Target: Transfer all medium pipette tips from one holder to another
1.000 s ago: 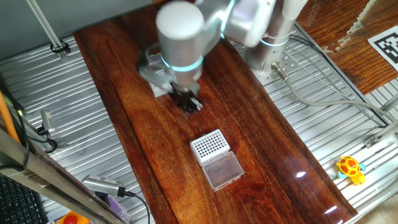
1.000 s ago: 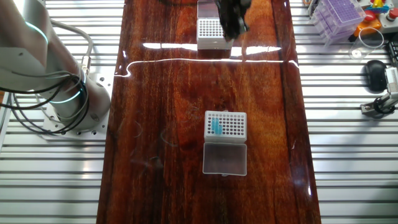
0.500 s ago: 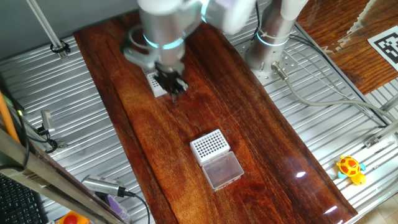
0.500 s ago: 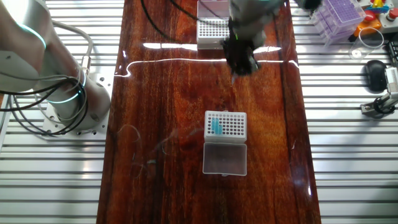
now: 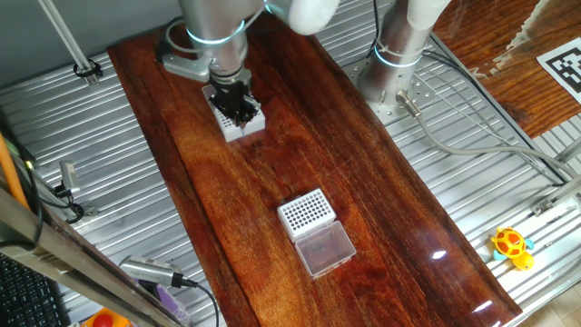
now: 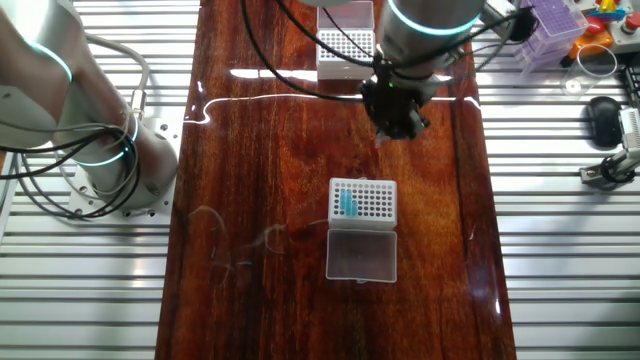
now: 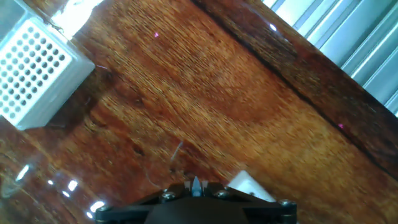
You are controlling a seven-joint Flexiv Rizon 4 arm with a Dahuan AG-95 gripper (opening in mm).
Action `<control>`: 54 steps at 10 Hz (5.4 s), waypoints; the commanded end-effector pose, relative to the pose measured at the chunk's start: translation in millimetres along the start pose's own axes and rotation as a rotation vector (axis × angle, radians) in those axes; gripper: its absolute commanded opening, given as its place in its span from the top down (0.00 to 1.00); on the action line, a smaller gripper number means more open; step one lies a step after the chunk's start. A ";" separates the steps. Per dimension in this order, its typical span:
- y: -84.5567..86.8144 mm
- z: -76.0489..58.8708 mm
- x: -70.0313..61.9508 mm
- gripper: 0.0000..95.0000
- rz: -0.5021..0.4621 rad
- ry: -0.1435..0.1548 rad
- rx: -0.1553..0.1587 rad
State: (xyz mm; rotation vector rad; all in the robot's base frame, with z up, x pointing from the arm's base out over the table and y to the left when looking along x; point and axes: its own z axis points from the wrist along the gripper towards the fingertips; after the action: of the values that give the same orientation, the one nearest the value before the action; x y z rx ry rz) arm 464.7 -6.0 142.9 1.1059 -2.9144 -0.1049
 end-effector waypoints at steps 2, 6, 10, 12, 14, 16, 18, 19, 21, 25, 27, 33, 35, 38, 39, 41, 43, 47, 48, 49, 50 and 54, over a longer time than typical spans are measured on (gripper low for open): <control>-18.0 -3.9 22.8 1.00 0.118 -0.001 0.039; -30.8 0.4 50.9 1.00 0.103 0.001 0.042; -33.0 6.0 65.3 1.00 0.101 -0.005 0.042; -32.5 10.4 66.9 1.00 0.101 -0.008 0.044; -33.1 13.7 67.9 1.00 0.099 -0.012 0.048; -36.1 15.8 73.2 1.00 0.088 -0.014 0.050; -38.2 15.7 77.6 1.00 0.081 -0.013 0.051; -38.4 15.6 78.6 1.00 0.080 -0.013 0.051; -36.7 17.3 80.9 1.00 0.082 -0.014 0.052; -31.2 22.0 86.6 1.00 0.086 -0.011 0.056; -29.4 25.2 88.5 1.00 0.088 -0.013 0.059; -30.3 36.8 87.4 1.00 0.090 -0.022 0.074; -31.0 36.3 86.8 0.80 0.087 -0.022 0.074; -31.7 35.7 86.1 0.80 0.083 -0.022 0.073; -32.8 34.9 85.0 0.80 0.084 -0.022 0.073; -32.6 19.4 67.8 0.80 0.086 -0.012 0.063; -20.6 11.7 42.8 0.80 0.101 -0.011 0.062; -1.3 16.0 -11.6 0.80 0.137 -0.012 0.061; 3.6 16.8 -24.8 1.00 0.155 -0.012 0.061; 5.9 16.7 -29.2 1.00 0.165 -0.013 0.060; 5.9 16.7 -29.2 1.00 0.165 -0.009 0.060; 5.9 16.7 -29.2 1.00 0.201 -0.004 0.069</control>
State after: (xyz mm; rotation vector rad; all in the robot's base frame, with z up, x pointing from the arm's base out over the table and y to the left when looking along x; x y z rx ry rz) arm 480.8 18.8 127.0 0.8141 -3.0316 -0.0020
